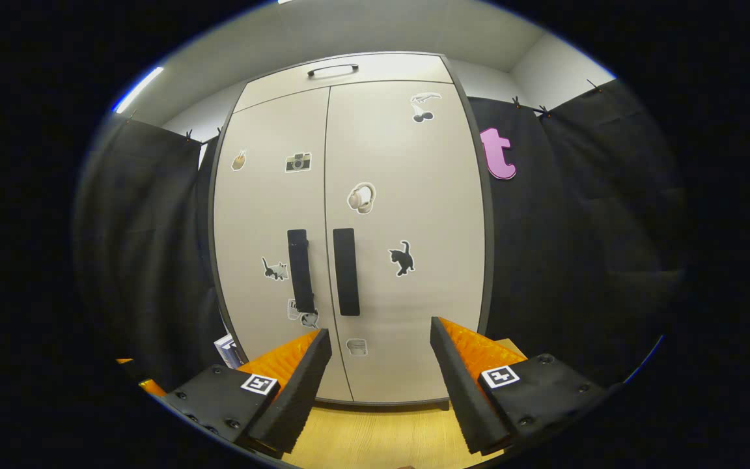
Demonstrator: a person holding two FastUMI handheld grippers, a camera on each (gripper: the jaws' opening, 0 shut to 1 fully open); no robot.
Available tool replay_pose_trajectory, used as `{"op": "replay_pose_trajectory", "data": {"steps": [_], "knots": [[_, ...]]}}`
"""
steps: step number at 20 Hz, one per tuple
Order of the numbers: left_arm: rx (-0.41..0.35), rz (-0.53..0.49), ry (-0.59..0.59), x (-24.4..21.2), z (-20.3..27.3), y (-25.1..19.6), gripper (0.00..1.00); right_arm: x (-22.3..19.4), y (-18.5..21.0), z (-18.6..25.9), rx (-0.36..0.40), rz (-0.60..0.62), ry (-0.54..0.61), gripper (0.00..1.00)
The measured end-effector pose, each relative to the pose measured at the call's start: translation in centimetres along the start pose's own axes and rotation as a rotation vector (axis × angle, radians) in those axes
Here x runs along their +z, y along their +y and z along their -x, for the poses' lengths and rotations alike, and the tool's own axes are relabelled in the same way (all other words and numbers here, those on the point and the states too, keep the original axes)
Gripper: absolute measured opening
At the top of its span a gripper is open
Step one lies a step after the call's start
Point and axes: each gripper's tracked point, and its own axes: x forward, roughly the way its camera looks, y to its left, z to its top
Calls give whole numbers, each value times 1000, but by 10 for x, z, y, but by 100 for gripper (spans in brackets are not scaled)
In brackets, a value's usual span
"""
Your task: Open the right door of the double-door shoe cabinet with the right hand, and open the left door with the left hand.
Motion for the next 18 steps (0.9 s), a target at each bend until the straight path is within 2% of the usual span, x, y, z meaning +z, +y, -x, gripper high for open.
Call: {"op": "replay_pose_trajectory", "data": {"steps": [1, 2, 11, 12, 13, 16, 18], "knots": [[2, -8, 3, -2, -1, 2, 95, -1, 6, -7, 3, -1, 7, 94], [1, -14, 8, -5, -1, 3, 95, -1, 14, -16, 11, -2, 9, 98], [16, -18, 36, -16, -13, 27, 95, 26, 30, -84, -48, 20, -41, 98], [20, -20, 38, -17, -15, 31, 95, 27, 30, -92, -53, 19, -36, 93], [22, -23, 39, -17, -18, 34, 94, 27, 31, -99, -52, 17, -30, 98], [27, -24, 33, -16, -22, 42, 95, 30, 35, -118, -53, 17, -28, 98], [32, -23, 33, -16, -27, 48, 95, 30, 36, -128, -62, 15, -25, 92]]}}
